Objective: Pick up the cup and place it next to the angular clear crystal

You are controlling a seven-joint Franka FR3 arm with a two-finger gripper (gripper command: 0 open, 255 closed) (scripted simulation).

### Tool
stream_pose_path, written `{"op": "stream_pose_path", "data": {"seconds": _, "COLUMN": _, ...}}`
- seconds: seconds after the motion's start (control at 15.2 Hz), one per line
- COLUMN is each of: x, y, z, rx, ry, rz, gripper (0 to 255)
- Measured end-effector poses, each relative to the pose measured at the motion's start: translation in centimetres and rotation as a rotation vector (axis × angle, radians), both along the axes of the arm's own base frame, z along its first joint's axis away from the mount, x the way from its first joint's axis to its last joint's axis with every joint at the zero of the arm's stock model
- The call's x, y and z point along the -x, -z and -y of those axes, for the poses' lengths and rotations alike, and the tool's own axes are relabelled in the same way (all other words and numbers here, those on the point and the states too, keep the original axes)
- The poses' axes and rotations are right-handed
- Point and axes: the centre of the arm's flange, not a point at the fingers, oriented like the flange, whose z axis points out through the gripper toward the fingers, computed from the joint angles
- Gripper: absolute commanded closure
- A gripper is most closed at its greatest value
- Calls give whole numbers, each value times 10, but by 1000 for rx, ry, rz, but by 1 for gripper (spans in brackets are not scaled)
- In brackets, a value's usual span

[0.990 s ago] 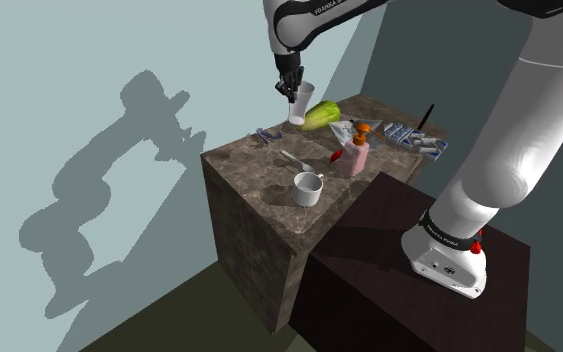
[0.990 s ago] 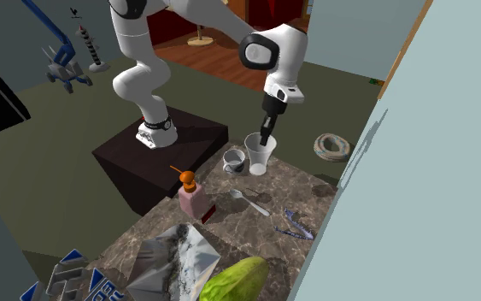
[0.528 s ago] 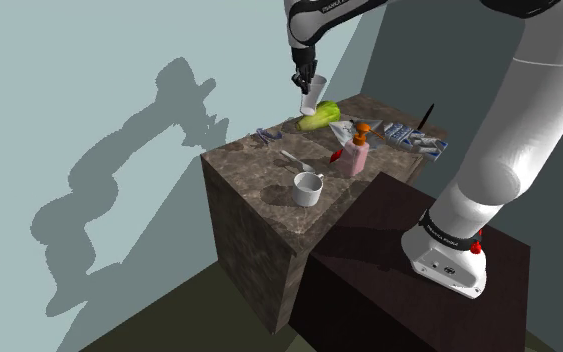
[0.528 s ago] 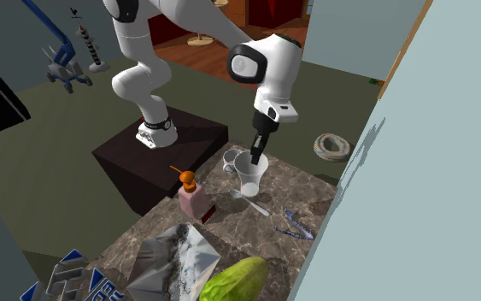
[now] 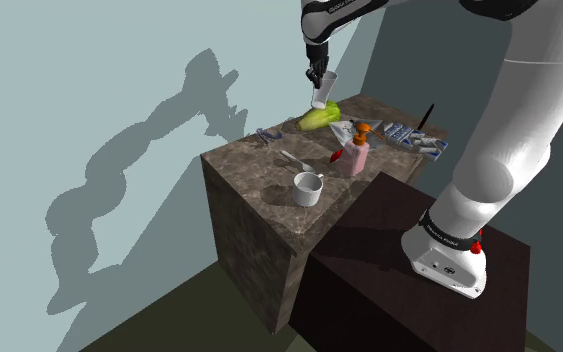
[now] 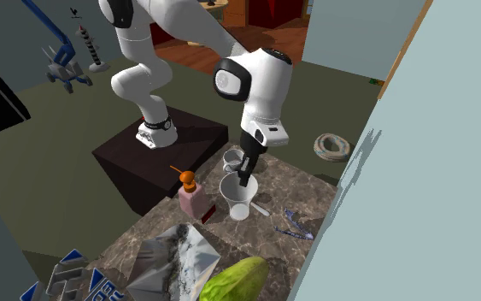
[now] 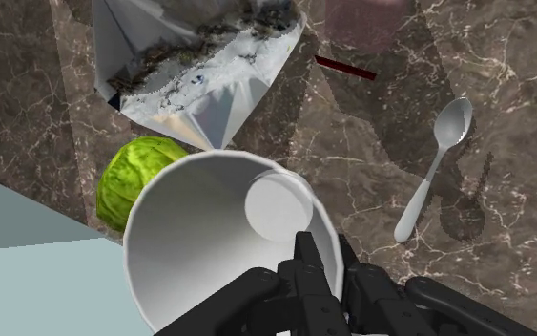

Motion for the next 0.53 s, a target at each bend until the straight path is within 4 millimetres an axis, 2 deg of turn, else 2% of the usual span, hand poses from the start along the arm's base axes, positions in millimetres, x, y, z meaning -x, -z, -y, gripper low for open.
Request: {"op": "stream_pose_path", "data": {"seconds": 0.53, "x": 0, "y": 41, "z": 1, "rx": 0, "ry": -1, "rz": 0, "gripper": 255}}
